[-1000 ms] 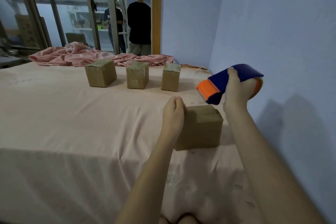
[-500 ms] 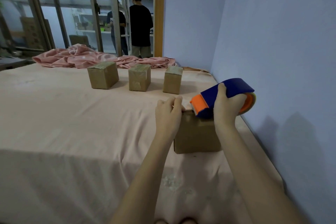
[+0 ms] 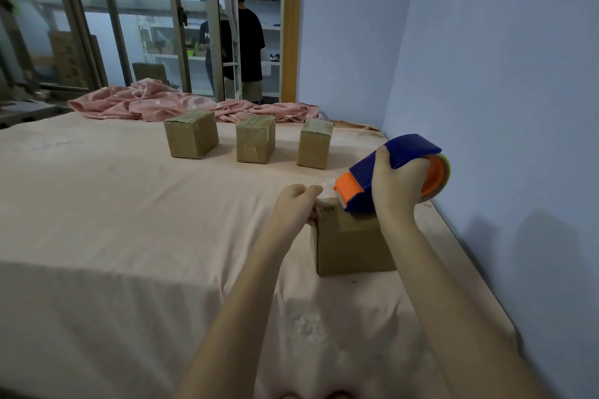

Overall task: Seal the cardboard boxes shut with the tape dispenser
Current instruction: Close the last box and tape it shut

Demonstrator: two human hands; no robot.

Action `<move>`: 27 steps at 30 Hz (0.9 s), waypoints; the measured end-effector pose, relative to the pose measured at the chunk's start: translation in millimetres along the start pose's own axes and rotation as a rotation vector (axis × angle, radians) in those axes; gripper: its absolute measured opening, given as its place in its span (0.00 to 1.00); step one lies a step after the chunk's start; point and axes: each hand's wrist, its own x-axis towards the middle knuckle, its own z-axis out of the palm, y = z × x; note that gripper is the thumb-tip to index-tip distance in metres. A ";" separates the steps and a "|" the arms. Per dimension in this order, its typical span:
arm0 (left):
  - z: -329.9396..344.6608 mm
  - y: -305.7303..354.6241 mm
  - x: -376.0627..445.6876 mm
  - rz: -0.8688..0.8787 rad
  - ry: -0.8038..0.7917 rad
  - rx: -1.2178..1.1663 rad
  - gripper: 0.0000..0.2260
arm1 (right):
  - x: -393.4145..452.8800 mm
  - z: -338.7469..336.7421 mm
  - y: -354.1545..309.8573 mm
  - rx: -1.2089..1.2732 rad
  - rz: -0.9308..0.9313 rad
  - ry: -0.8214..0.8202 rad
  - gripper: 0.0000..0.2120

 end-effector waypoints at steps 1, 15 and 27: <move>-1.5 1.0 -0.6 -0.023 0.000 -0.035 0.13 | 0.1 -0.4 0.8 0.002 0.001 -0.011 0.23; -4.8 11.4 -6.8 -0.152 -0.007 0.242 0.15 | -5.5 3.2 11.8 -0.151 -0.137 -0.125 0.25; -8.2 28.3 0.4 -0.234 -0.085 0.148 0.12 | -12.6 4.3 2.9 -0.232 -0.201 -0.119 0.26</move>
